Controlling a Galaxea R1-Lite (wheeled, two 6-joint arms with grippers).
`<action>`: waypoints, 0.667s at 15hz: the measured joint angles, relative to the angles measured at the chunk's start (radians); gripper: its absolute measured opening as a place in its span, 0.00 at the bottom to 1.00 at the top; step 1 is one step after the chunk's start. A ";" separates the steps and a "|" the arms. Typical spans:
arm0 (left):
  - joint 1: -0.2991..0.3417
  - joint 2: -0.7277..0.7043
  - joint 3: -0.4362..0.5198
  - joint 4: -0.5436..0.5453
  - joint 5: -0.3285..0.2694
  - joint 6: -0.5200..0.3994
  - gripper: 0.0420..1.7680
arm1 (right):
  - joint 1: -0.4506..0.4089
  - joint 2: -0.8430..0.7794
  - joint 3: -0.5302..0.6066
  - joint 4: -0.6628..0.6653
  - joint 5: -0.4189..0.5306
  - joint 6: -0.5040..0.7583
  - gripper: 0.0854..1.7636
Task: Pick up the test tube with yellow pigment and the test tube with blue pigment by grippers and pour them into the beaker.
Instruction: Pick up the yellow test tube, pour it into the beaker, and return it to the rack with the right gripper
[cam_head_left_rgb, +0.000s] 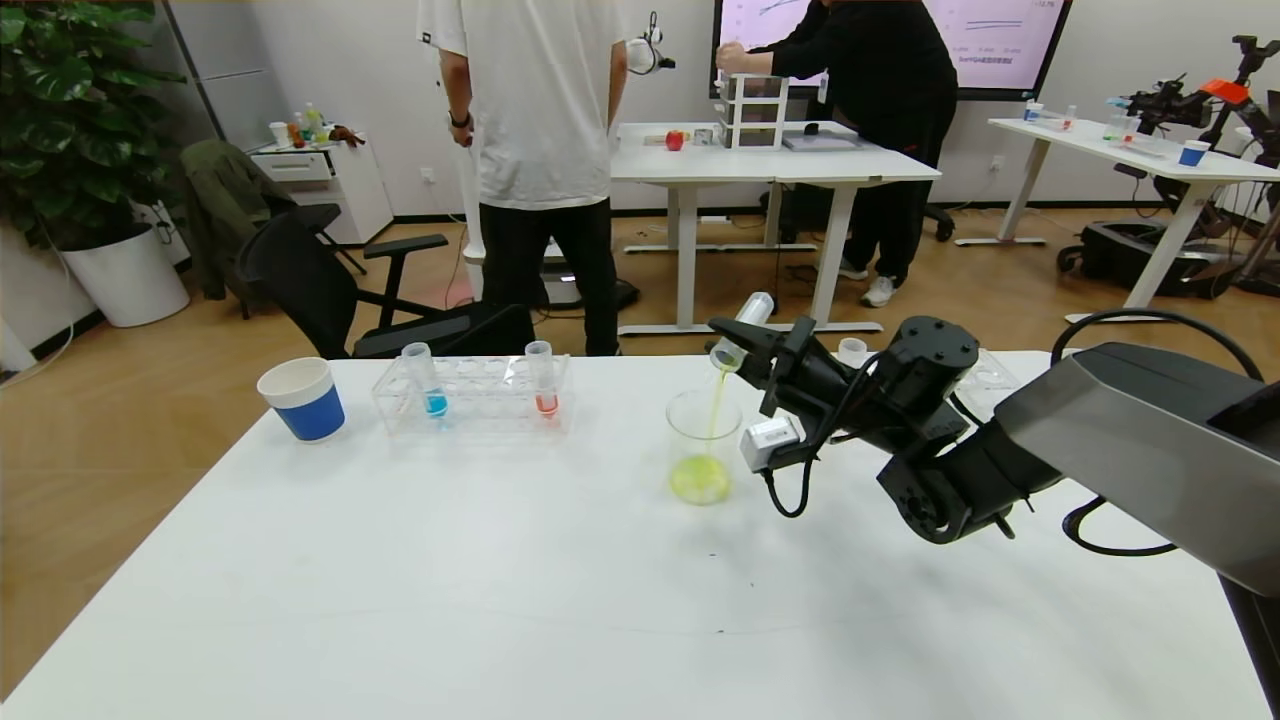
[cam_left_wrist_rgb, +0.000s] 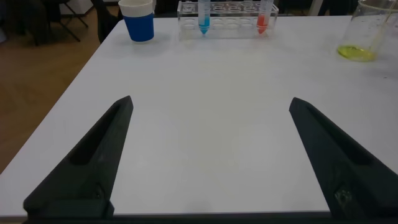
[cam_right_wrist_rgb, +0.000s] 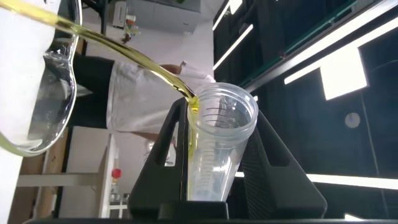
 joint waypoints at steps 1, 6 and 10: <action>0.000 0.000 0.000 0.000 0.000 0.000 0.99 | 0.000 -0.001 0.001 0.000 0.000 -0.030 0.25; 0.000 0.000 0.000 0.000 0.000 0.000 0.99 | -0.001 -0.001 0.013 -0.002 0.007 -0.212 0.25; 0.000 0.000 0.000 0.000 0.000 0.000 0.99 | 0.000 -0.001 0.026 -0.004 0.004 -0.216 0.25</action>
